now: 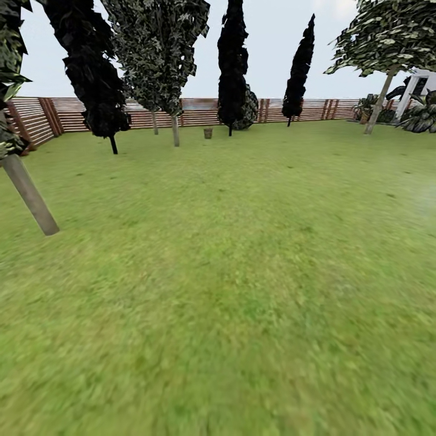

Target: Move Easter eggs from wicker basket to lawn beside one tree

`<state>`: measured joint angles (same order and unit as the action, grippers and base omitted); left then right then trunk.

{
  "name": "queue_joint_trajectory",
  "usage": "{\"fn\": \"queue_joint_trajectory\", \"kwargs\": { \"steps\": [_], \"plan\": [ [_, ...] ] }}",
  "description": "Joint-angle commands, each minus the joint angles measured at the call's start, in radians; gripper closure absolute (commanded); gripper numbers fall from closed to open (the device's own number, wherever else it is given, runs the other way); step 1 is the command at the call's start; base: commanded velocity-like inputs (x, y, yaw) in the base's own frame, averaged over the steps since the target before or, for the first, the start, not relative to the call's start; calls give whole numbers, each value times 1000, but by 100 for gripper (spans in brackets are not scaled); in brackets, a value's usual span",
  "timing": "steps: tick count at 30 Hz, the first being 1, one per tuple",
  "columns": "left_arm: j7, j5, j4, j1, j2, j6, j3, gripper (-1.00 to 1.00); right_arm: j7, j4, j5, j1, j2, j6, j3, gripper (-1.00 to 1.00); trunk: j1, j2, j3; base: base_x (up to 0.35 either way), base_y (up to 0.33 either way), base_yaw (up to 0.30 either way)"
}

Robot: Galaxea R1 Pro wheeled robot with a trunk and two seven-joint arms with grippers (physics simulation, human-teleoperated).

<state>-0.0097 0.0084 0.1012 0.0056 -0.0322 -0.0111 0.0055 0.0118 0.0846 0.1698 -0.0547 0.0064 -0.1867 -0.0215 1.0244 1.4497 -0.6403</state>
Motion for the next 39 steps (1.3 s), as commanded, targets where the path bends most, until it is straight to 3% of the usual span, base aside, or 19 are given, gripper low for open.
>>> {"fn": "queue_joint_trajectory", "kwargs": {
  "steps": [1, 39],
  "plan": [
    [-1, 1, 2, 1, 0, -1, 1, -100, 0, -1, 4, 0, 0, -2, -1, -100, 1, 0, -1, 327, 0, 0],
    [-1, 1, 2, 1, 0, -1, 1, -100, 0, -2, 4, 0, 0, -2, -1, -100, 1, 0, -1, 327, 0, 0]
  ]
}}
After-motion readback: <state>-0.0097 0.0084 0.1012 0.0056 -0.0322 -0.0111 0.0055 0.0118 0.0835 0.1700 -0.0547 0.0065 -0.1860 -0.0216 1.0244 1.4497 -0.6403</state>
